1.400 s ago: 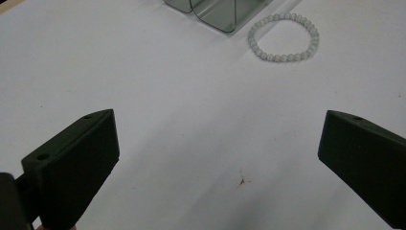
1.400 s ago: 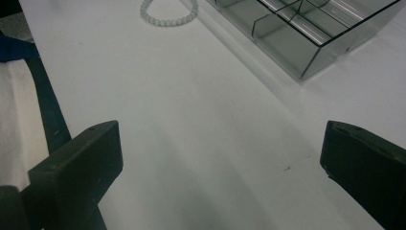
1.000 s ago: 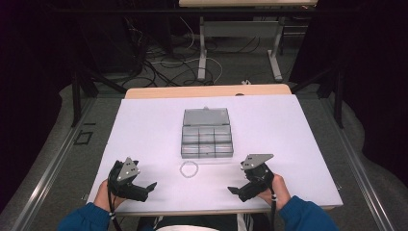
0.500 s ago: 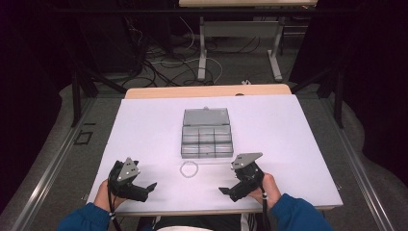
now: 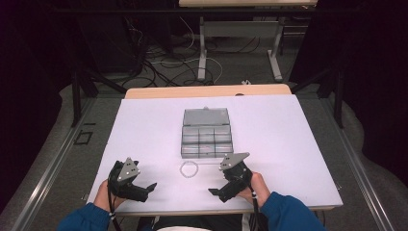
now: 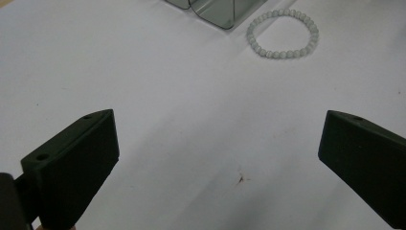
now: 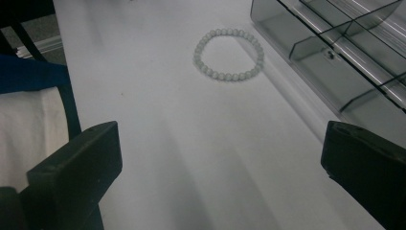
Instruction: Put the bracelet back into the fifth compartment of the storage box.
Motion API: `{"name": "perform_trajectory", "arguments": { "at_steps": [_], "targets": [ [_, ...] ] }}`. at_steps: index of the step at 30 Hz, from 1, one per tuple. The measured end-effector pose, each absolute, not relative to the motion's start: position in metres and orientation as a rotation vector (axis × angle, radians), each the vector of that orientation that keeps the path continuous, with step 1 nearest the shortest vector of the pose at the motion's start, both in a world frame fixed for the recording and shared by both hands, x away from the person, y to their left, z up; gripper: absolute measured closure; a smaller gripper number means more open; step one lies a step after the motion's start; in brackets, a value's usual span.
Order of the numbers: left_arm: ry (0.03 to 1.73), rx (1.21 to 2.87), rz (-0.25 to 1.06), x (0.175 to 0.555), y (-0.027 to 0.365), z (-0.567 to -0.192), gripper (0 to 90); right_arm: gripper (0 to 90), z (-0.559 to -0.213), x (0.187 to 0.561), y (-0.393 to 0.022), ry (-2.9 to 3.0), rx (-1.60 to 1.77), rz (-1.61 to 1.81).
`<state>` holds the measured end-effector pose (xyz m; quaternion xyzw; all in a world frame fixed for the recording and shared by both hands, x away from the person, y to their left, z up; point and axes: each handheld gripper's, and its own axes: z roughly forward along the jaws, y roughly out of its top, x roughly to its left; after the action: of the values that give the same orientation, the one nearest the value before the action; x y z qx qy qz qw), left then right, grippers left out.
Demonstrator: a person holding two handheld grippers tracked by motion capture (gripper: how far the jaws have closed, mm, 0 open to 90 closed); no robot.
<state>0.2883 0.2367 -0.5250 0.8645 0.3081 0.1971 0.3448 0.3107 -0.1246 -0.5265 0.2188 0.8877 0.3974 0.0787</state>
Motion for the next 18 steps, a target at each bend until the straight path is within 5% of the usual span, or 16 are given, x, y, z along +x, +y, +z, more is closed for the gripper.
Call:
{"name": "perform_trajectory", "arguments": {
  "at_steps": [18],
  "targets": [
    [0.805, 2.250, 0.503, 0.288, 0.236, -0.525, 0.0, 4.9, -0.529, 0.319, -0.091, 2.691, 0.584, 1.215]
  ]
}}
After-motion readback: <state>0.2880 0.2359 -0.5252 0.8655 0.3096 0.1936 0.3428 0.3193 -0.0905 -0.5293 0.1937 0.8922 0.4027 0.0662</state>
